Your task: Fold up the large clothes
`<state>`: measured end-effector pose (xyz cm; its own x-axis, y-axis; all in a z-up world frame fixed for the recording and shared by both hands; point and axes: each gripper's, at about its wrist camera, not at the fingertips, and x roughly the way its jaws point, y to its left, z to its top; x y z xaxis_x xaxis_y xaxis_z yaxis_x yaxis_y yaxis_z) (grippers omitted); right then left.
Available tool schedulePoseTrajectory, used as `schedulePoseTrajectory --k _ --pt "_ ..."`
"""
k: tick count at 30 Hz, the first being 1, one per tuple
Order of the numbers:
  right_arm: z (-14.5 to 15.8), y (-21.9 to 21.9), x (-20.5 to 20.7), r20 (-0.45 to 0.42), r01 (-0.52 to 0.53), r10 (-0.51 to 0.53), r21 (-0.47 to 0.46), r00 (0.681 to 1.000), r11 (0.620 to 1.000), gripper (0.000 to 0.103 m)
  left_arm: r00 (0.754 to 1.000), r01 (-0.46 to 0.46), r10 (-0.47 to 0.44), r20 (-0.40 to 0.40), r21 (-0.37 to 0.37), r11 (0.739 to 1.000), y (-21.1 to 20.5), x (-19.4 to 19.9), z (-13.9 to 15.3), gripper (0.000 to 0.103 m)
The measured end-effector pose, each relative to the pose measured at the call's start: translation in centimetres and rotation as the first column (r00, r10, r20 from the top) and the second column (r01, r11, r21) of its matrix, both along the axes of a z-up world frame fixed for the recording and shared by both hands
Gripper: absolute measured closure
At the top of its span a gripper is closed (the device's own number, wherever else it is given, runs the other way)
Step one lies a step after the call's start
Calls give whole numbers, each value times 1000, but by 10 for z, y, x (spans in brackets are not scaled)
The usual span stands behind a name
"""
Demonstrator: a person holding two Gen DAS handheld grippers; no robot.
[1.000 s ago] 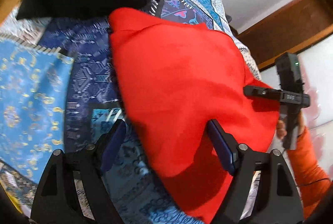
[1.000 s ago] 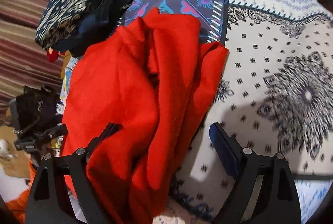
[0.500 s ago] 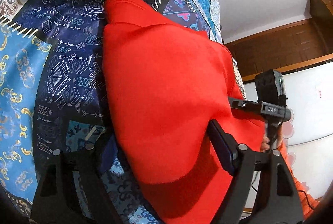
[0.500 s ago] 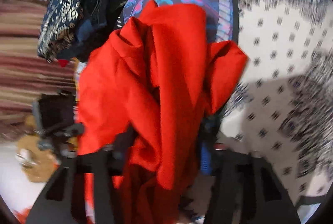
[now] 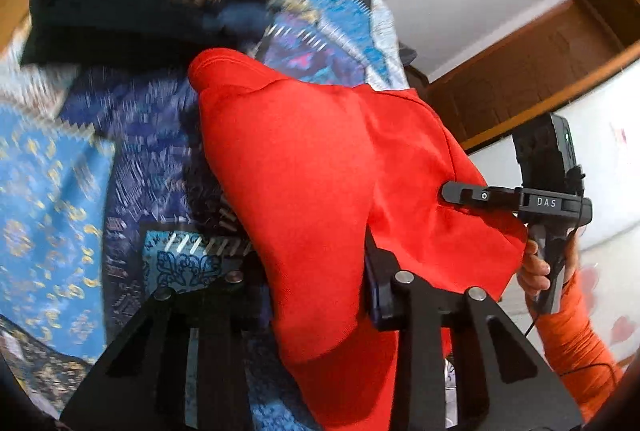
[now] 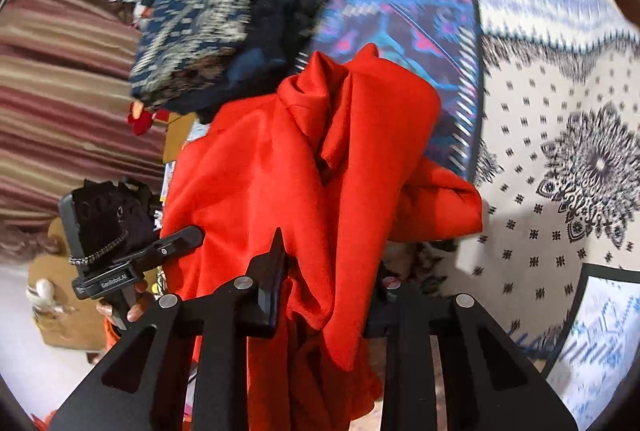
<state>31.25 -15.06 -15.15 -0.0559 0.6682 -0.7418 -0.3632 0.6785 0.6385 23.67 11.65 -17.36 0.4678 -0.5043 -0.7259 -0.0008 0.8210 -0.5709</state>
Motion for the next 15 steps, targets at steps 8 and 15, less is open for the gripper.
schedulePoseTrajectory --k 8,15 --pt "93 37 12 213 -10 -19 131 977 991 79 971 -59 28 236 125 990 28 -12 116 69" --pt "165 98 55 339 -40 -49 249 940 968 79 926 -136 52 374 202 970 90 24 210 69"
